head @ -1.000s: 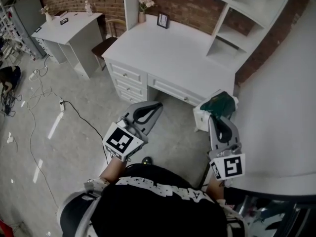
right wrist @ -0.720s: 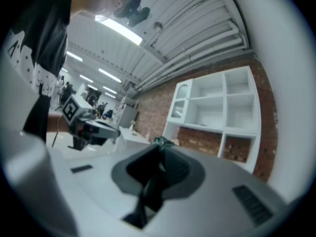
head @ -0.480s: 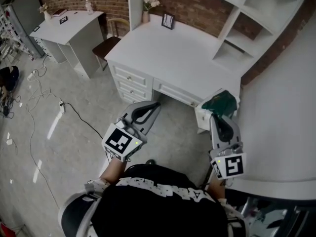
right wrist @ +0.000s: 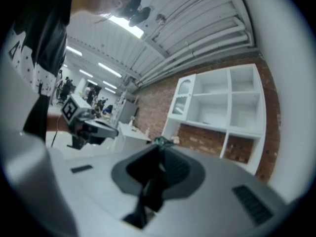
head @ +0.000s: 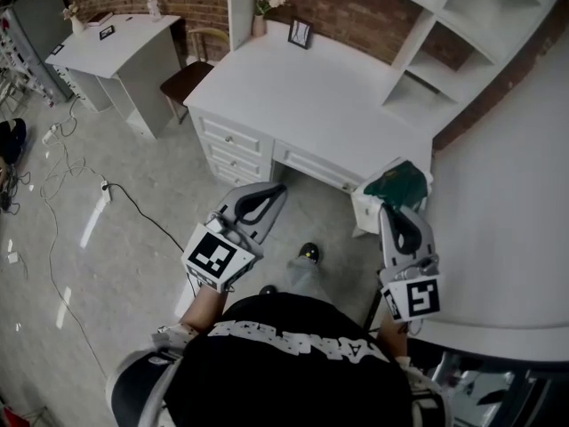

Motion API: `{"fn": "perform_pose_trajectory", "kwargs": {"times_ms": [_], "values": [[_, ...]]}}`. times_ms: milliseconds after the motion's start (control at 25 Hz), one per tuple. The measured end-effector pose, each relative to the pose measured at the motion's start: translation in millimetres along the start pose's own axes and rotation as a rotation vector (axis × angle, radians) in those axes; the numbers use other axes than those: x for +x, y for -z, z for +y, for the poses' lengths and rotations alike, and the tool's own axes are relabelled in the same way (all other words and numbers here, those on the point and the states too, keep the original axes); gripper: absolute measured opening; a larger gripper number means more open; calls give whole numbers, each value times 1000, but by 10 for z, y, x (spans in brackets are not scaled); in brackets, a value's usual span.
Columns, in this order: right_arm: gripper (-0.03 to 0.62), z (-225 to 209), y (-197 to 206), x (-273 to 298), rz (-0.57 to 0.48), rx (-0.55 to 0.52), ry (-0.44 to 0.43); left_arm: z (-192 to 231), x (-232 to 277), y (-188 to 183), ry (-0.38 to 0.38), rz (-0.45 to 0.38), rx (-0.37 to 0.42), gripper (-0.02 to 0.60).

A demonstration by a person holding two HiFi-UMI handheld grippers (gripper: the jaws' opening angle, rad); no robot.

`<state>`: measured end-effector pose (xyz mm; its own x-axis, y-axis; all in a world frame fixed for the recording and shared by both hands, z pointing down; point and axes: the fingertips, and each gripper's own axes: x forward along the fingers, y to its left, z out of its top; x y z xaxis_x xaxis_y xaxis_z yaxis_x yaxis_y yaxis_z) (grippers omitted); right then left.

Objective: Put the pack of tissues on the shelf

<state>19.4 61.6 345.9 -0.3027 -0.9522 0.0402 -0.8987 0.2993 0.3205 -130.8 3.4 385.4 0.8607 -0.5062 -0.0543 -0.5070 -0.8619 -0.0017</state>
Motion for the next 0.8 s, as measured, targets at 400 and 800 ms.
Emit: {"fn": "perform_pose_trajectory", "kwargs": {"times_ms": [400,800], "values": [[55,-192,-16,402,-37,-7,-42,299,100,-32,-76,16,13,35],[55,-563,55,950,-66,-1,-78,697,524,-35,-118,24,30,35]]}}
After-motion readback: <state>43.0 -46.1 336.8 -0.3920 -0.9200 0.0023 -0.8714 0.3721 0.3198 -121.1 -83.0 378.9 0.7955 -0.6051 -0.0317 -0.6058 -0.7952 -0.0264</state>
